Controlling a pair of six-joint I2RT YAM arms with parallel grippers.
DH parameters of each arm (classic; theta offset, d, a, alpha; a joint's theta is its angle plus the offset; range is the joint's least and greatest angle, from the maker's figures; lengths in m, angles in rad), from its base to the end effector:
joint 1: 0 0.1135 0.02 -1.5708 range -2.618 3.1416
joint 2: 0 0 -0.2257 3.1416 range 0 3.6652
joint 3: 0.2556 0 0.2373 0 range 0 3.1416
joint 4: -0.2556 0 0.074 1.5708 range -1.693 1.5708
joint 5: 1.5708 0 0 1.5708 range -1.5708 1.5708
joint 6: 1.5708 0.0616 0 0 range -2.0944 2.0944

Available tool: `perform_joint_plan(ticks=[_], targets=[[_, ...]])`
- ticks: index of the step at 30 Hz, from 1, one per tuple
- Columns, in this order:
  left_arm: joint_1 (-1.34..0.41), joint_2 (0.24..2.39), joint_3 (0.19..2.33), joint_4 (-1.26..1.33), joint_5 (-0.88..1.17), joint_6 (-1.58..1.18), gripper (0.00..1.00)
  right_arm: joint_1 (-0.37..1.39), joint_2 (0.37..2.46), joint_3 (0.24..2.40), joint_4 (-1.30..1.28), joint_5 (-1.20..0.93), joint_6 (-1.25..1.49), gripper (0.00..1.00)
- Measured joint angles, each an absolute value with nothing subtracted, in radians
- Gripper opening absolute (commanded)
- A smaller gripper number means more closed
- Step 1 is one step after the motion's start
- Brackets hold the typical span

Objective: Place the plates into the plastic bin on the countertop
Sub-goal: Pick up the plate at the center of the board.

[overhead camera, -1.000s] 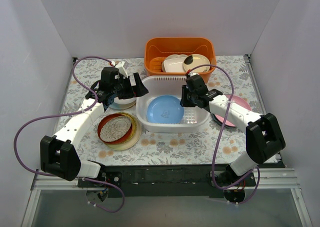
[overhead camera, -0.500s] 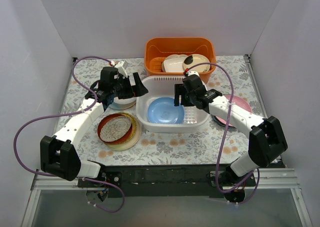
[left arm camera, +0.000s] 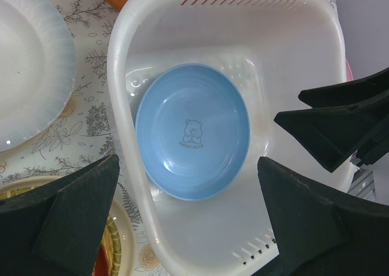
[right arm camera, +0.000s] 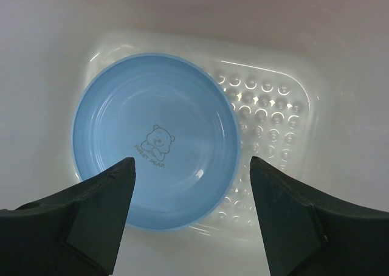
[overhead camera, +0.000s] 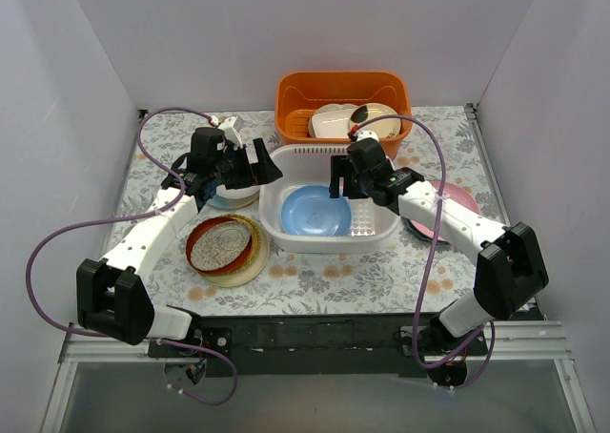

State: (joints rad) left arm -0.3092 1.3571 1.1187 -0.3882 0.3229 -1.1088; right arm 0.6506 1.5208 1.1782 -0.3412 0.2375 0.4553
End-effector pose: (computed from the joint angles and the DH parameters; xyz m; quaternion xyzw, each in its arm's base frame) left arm 0.2957 -0.1150 0.2605 -0.2748 0.8382 -0.4009 0.2475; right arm 0.2864 0.1998 0.2337 -0.0368 0.8976 0.1327 0.4188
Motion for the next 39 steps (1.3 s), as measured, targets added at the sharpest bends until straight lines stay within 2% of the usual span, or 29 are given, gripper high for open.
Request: perform_joint_plan(ticks=[22,39], targets=[[-0.304,1.357,1.118,-0.388,0.342,-1.116,0.98,0.656,1.403,1.209,-0.344,0.241,0.443,0.84],[-0.303,1.357,1.102,-0.382,0.349,-1.116,0.98,0.621,1.293,1.216,-0.406,0.333,0.415,0.93]])
